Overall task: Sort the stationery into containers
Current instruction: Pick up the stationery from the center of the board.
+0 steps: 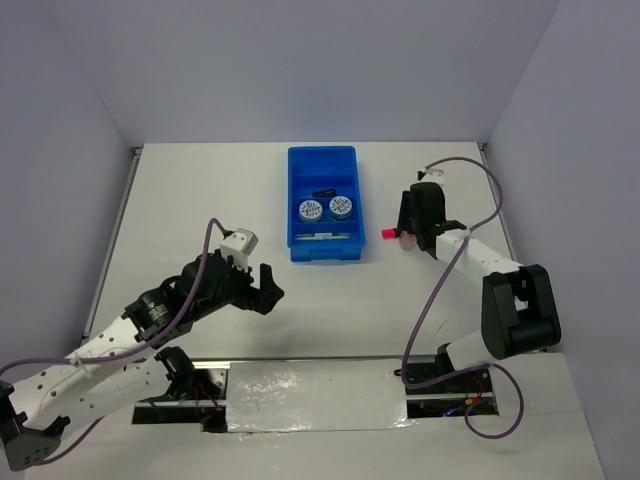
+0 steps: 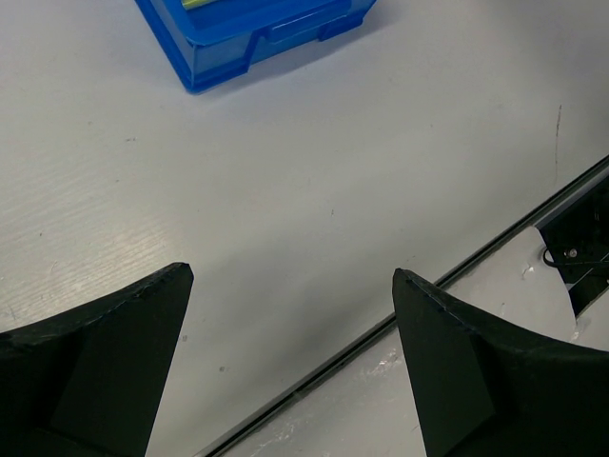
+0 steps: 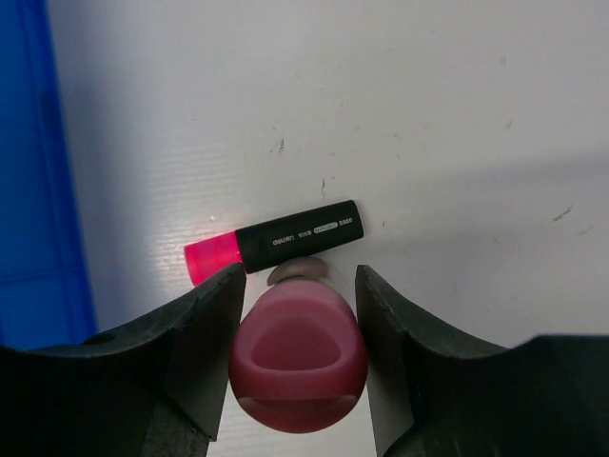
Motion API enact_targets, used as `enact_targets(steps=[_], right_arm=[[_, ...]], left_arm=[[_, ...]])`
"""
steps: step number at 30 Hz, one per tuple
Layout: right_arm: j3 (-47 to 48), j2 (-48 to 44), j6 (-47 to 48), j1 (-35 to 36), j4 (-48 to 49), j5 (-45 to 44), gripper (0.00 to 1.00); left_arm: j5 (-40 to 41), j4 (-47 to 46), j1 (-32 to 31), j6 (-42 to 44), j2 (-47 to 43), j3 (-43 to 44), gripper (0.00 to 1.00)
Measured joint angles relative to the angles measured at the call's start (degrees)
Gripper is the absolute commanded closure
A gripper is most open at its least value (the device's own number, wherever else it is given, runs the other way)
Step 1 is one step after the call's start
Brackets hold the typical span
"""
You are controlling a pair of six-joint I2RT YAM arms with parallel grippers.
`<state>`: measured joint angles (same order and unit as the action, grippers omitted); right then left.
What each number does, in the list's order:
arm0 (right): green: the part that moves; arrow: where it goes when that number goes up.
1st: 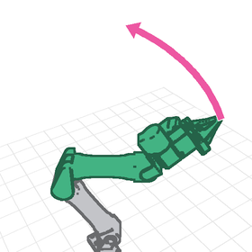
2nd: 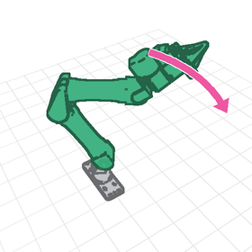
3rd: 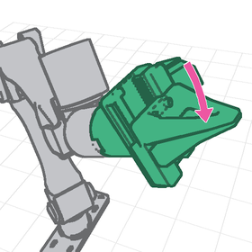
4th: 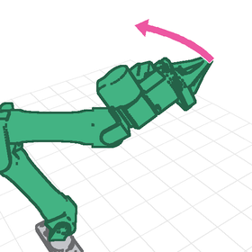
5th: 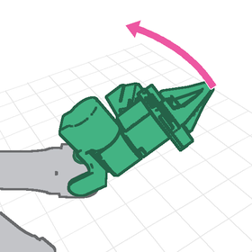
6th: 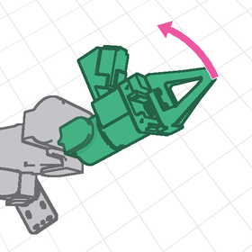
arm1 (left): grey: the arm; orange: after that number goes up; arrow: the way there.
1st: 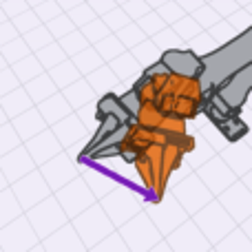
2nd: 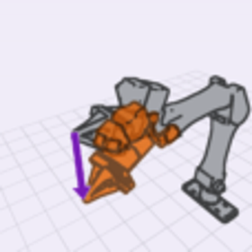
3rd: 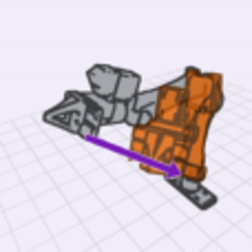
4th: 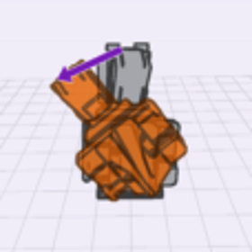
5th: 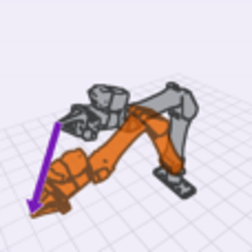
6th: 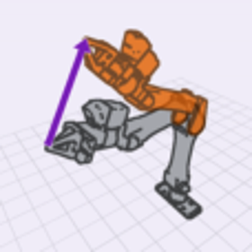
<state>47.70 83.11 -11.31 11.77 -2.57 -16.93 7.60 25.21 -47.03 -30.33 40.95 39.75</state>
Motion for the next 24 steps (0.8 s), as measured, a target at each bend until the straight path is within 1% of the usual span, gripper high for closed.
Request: enact_targets(steps=[1,2,4,5,7,8,10,12,15,17,20,24], right_arm=[[0.09,0.09,-0.07,-0.15,0.0,0.02,0.54],[0.11,0.11,-0.11,-0.33,0.0,0.11,0.62],[0.11,0.11,-0.13,-0.5,0.0,0.46,0.73],[0.11,0.02,-0.17,-0.57,0.0,0.79,0.83],[0.07,-0.39,-0.42,-0.57,-0.02,1.57,0.93],[-0.07,-0.79,-0.66,-0.59,-0.02,1.86,0.93],[-0.63,-2.86,-1.09,-0.59,-0.42,2.54,1.0],[-1.25,-6.49,-1.75,-0.66,-0.87,2.89,1.0],[-1.2,-13.99,-3.34,-0.68,-2.49,4.2,1.0],[-0.68,-19.37,-4.5,-0.68,-4.81,6.67,1.0],[1.79,-25.35,-6.05,-0.7,-9.68,12.17,1.0],[4.2,-30.58,-7.56,-0.72,-14.93,22.97,1.0]], left_arm=[[-0.02,0.0,0.0,0.0,0.07,0.0,0.01],[-0.02,0.0,0.0,0.0,0.17,0.0,0.01],[0.2,0.04,-0.02,-0.02,0.26,0.0,0.01],[0.48,0.04,-0.02,-0.04,0.28,0.0,0.01],[1.22,0.02,-0.04,-0.11,0.5,0.0,0.01],[1.44,-0.11,-0.04,-0.11,0.74,0.0,0.01],[1.49,-1.36,-0.04,-0.02,1.64,0.0,0.01],[0.96,-4.76,-0.04,0.2,2.91,-0.31,0.01],[-1.81,-12.83,-0.07,1.92,6.47,-0.9,0.01],[-4.68,-19.15,-0.31,5.46,10.36,-0.59,0.01],[-8.33,-24.55,-1.99,12.85,16.0,2.38,0.01],[-12.0,-29.51,-4.72,25.9,21.79,10.8,0.01]])
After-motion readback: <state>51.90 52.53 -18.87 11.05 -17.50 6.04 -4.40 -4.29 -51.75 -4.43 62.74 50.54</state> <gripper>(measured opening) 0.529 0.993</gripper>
